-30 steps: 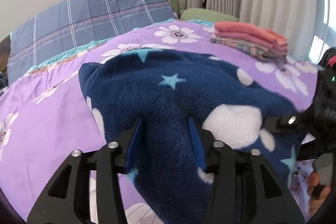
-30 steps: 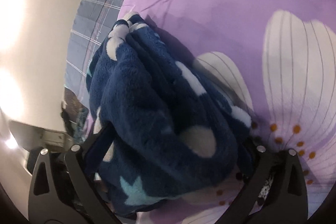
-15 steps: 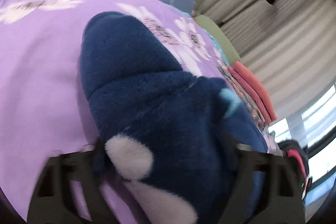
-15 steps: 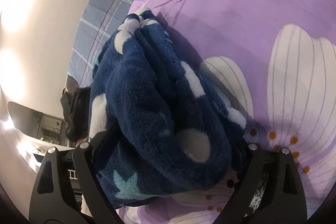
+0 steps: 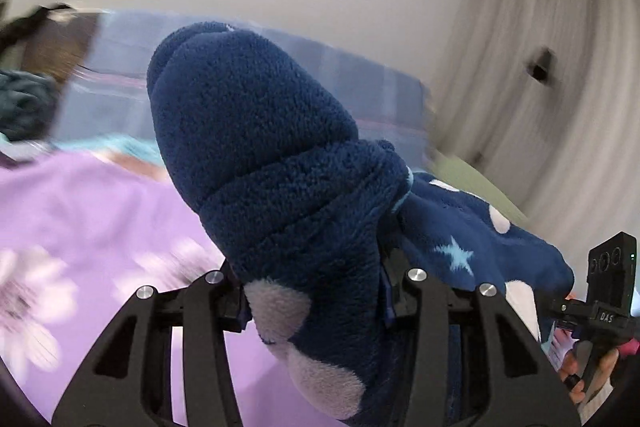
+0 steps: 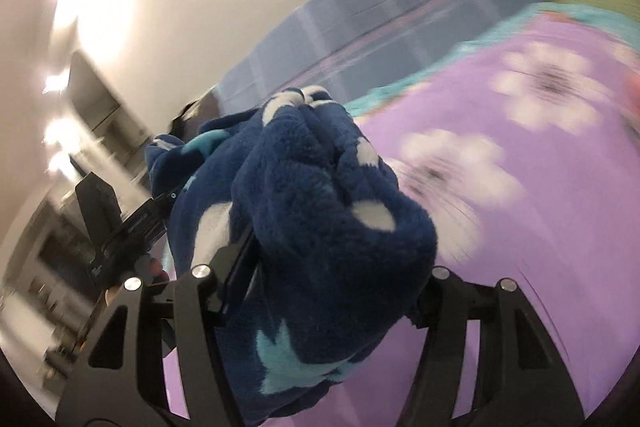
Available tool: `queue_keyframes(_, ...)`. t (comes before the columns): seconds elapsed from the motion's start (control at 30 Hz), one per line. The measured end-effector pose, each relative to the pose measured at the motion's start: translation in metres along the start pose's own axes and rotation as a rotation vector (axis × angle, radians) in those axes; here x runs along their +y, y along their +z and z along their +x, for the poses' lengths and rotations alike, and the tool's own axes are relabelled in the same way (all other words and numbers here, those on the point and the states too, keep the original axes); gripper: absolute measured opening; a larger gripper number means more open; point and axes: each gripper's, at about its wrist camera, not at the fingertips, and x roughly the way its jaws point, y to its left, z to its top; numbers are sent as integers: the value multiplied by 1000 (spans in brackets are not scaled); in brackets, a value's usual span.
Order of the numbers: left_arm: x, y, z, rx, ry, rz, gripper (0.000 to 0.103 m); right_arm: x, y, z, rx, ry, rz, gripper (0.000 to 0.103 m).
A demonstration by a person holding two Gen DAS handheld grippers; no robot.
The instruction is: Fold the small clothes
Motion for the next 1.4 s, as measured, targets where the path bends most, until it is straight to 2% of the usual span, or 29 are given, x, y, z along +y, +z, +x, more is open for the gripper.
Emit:
queue_keyframes(0.1, 32, 29, 21, -14, 133, -3, 47, 14, 45, 71, 35, 44, -53, 61)
queue_keyframes(0.2, 62, 42, 38, -33, 193, -32, 47, 20, 77, 132, 34, 77, -60, 61)
queue_keyframes(0.3, 102, 41, 62, -48, 241, -84, 49, 14, 89, 189, 24, 74, -45, 62)
queue_keyframes(0.33, 118, 31, 78, -27, 272, -108, 50, 9, 88, 208, 34, 46, -50, 65)
queue_keyframes(0.37, 128, 22, 90, 3, 299, -124, 56, 1, 80, 235, 66, -31, -55, 71)
queue_keyframes(0.4, 142, 6, 104, 62, 336, -142, 61, -8, 74, 252, 103, -110, -53, 76)
queue_keyframes(0.43, 153, -8, 116, 126, 356, -151, 61, -21, 67, 273, 152, -202, -44, 81)
queue_keyframes(0.47, 163, -28, 131, 202, 391, -149, 61, -32, 52, 289, 211, -270, -35, 81)
queue_keyframes(0.5, 171, -38, 139, 231, 425, -134, 61, -46, 31, 304, 285, -317, -30, 81)
queue_keyframes(0.53, 173, -57, 145, 252, 476, -80, 61, -54, 16, 307, 296, -309, -25, 83)
queue_keyframes(0.6, 174, -62, 137, 225, 464, -63, 63, -51, 8, 293, 238, -282, -30, 83)
queue_keyframes(0.63, 176, -59, 127, 203, 442, -83, 64, -47, 8, 285, 228, -288, -31, 83)
queue_keyframes(0.73, 174, -57, 105, 210, 407, -109, 74, -28, 10, 253, 167, -329, -71, 83)
queue_keyframes(0.8, 156, -65, 81, 174, 380, -56, 86, -5, 5, 217, 103, -331, -149, 83)
queue_keyframes(0.87, 125, -79, 43, 96, 370, 45, 94, 13, -7, 179, 58, -328, -220, 86)
queue_keyframes(0.93, 95, -90, 8, 53, 357, 119, 100, 35, -24, 143, 22, -369, -292, 89)
queue_keyframes(1.0, 73, -102, -22, 37, 334, 171, 102, 59, -47, 105, -10, -412, -364, 90)
queue_keyframes(1.1, 34, -120, -77, -12, 334, 217, 102, 87, -82, 49, -80, -441, -455, 99)
queue_keyframes(1.23, -10, -137, -146, -66, 288, 196, 102, 106, -125, -26, -157, -469, -482, 101)
queue_keyframes(1.4, -47, -158, -196, -86, 300, 188, 102, 120, -165, -75, -161, -517, -515, 101)
